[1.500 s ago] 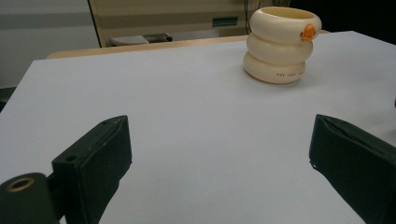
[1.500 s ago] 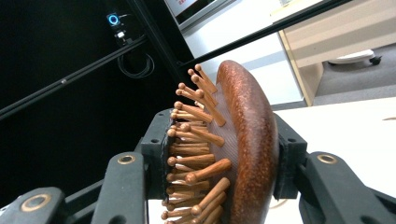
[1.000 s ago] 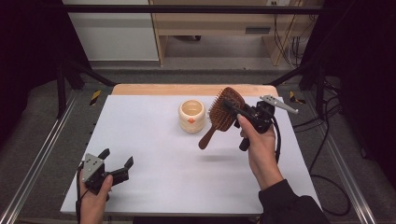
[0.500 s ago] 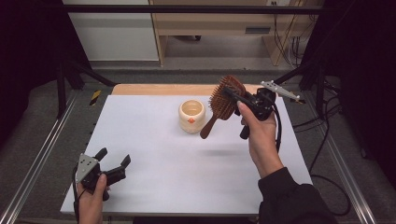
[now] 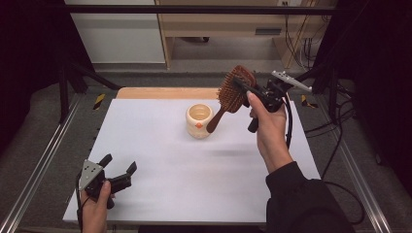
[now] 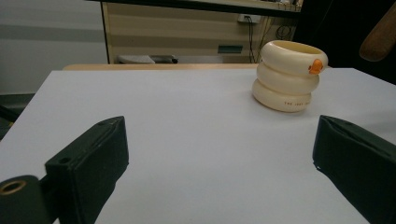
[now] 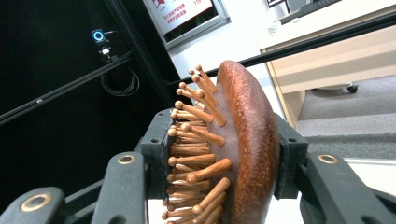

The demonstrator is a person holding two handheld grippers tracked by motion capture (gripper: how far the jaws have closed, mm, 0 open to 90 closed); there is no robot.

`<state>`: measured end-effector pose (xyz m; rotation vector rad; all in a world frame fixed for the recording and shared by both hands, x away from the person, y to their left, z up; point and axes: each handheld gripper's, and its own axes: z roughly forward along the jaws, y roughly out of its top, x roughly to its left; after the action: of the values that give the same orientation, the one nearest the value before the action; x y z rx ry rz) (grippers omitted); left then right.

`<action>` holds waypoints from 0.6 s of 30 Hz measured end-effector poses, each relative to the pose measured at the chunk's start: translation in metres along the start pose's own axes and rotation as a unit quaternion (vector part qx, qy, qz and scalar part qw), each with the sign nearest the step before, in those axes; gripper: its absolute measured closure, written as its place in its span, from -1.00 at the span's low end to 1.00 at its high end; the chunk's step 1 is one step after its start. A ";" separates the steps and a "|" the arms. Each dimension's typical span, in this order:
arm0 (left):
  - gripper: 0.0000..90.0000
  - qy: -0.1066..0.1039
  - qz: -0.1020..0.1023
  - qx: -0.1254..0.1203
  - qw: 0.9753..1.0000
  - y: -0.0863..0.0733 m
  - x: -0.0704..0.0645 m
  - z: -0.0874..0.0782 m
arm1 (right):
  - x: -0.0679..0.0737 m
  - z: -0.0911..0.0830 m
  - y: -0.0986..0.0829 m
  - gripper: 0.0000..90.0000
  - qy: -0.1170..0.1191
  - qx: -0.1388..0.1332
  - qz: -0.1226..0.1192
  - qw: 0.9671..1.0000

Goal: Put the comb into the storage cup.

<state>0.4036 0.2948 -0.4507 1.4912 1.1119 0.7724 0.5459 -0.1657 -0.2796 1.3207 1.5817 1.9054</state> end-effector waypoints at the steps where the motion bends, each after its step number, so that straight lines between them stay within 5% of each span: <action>1: -0.92 0.000 0.000 0.001 1.000 0.000 0.000 0.000 | 0.000 0.002 0.001 0.14 -0.001 -0.002 -0.003 1.000; 18: -0.92 -0.001 0.002 0.004 1.000 -0.001 0.002 0.002 | -0.005 0.034 0.018 0.14 -0.015 -0.019 0.011 1.000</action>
<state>0.4060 0.2954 -0.4528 1.4997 1.1122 0.7701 0.5814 -0.1551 -0.2677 1.3496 1.5151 1.9092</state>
